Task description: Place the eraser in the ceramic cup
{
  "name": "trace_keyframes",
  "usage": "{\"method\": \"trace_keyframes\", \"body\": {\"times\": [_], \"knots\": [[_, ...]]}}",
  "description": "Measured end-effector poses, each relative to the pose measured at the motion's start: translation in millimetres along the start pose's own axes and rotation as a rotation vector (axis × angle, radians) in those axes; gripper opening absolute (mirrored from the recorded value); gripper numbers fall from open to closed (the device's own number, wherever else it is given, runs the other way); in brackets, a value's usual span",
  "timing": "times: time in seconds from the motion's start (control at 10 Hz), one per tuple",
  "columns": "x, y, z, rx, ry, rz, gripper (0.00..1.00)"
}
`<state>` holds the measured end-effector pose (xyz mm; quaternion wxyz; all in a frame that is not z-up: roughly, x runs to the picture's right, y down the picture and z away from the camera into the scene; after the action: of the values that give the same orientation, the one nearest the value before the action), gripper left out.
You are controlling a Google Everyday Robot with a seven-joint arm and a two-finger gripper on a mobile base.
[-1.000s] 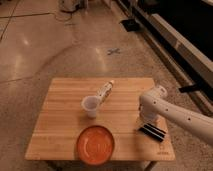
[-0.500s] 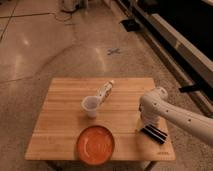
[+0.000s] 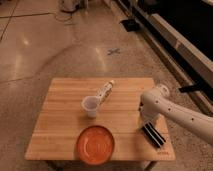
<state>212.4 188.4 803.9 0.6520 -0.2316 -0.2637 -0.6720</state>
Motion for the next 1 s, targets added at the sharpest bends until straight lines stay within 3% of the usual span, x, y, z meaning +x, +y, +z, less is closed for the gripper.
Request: {"method": "trace_keyframes", "body": {"times": [0.3, 0.6, 1.0], "knots": [[7, -32, -29, 0.073, 0.022, -0.012, 0.00], [24, -87, -77, 0.188, 0.081, -0.064, 0.00], [46, -154, -124, 0.324, 0.151, -0.155, 0.00]]}}
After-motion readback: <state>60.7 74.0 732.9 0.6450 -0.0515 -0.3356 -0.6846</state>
